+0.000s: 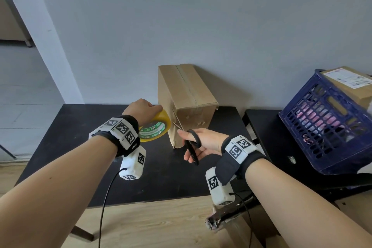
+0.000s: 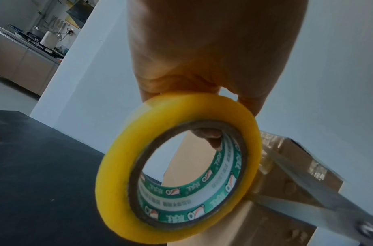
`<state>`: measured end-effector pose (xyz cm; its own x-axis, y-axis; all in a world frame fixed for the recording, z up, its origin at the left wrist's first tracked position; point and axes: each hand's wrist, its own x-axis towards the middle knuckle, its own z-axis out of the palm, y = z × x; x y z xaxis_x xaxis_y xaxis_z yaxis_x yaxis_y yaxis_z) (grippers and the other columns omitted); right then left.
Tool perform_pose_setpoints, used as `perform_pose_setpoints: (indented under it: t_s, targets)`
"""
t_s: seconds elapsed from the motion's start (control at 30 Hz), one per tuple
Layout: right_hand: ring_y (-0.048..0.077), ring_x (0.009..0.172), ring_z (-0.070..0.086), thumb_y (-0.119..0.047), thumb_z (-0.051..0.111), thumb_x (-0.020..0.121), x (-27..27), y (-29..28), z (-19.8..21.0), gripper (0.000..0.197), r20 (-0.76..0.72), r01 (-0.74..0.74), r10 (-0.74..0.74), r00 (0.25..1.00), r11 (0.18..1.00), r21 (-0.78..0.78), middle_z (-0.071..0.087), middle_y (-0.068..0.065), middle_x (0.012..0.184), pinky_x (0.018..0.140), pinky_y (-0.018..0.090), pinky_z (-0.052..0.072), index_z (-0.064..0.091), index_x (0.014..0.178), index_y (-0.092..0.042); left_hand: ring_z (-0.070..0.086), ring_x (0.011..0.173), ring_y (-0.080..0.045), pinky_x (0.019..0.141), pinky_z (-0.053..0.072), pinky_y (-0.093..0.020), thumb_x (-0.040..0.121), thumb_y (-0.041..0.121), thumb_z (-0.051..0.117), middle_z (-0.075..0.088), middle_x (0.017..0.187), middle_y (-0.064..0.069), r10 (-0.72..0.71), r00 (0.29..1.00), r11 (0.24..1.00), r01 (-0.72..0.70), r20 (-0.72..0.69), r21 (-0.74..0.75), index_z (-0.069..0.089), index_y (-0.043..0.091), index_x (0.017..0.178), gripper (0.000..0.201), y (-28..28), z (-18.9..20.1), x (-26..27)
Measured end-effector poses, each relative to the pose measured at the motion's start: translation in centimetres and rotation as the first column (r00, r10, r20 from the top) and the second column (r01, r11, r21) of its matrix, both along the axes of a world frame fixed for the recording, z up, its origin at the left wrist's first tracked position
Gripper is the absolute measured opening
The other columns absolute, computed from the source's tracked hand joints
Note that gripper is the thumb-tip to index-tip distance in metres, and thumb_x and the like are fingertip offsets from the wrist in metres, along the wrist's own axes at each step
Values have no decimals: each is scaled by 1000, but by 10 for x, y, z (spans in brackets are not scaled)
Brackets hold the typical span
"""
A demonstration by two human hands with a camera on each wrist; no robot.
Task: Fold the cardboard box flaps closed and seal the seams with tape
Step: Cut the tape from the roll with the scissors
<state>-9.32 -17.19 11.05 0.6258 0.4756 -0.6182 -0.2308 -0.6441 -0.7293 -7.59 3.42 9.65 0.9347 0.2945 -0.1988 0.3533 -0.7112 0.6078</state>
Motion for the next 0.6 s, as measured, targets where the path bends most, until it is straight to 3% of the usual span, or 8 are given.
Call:
perform_pose_setpoints:
  t_s: [0.2, 0.4, 0.6]
  targets:
    - [25, 67, 63, -58, 43, 90, 7, 14, -10, 46, -13, 60, -59, 998, 994, 87, 64, 14, 76, 86, 42, 52, 49, 95, -13, 54, 69, -23, 62, 42, -28, 86, 41, 50, 62, 75, -9, -12, 1000, 1000, 12, -1, 5, 69, 1, 89, 45, 2, -2, 3]
    - [18, 58, 60, -55, 46, 90, 13, 18, -13, 42, 75, 82, -91, 993, 989, 122, 63, 8, 66, 68, 32, 51, 54, 90, -14, 53, 66, -22, 57, 39, -26, 86, 41, 50, 61, 73, -8, -22, 1000, 1000, 22, -8, -7, 70, 0, 91, 46, 5, -4, 6]
    - [18, 54, 53, -47, 48, 93, 16, 17, -12, 39, 180, 33, -49, 983, 995, 92, 58, 6, 62, 62, 28, 47, 57, 94, -9, 54, 66, -20, 58, 40, -26, 86, 43, 50, 63, 77, -8, -26, 1000, 999, 25, -18, -21, 70, 3, 92, 45, 7, -6, 11]
